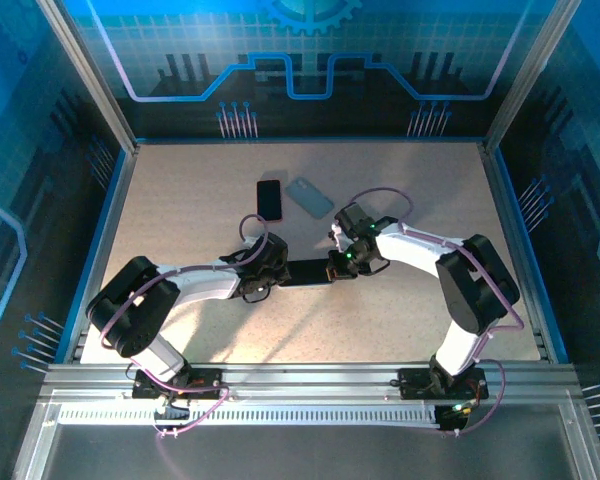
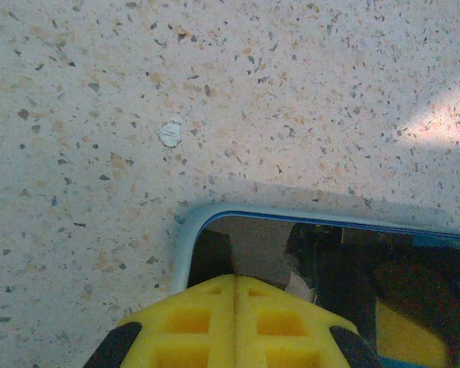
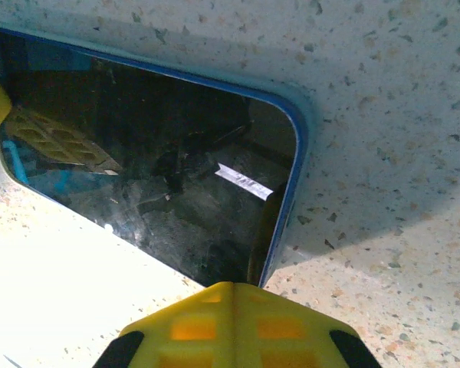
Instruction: Put the phone into the phone case
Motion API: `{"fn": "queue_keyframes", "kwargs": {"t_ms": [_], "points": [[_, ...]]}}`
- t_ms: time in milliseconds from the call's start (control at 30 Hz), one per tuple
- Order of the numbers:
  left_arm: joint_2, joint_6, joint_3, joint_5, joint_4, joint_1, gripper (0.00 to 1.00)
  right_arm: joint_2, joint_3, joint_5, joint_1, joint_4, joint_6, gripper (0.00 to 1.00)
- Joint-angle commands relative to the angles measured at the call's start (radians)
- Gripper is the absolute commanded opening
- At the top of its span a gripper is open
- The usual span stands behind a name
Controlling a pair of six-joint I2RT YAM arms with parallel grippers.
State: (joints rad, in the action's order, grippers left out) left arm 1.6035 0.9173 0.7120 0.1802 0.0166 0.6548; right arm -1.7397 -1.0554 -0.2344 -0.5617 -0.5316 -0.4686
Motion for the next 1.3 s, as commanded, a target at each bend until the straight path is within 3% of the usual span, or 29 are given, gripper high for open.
{"fn": "queue_keyframes", "kwargs": {"t_ms": [0, 433, 967, 1267], "points": [[0.061, -0.011, -0.046, 0.018, -0.13, 0.003, 0.0, -0.024, -0.009, 0.015, 0.003, -0.024, 0.017, 0.0], [0.059, -0.007, -0.051, 0.017, -0.129, 0.002, 0.0, -0.122, -0.004, 0.06, -0.038, -0.013, 0.032, 0.0], [0.106, 0.0, -0.063, 0.007, -0.106, 0.003, 0.0, -0.256, 0.143, 0.112, -0.096, 0.077, 0.002, 0.0], [0.082, -0.007, -0.06, 0.016, -0.127, 0.002, 0.0, -0.073, 0.081, 0.065, -0.045, 0.031, -0.009, 0.0]]}}
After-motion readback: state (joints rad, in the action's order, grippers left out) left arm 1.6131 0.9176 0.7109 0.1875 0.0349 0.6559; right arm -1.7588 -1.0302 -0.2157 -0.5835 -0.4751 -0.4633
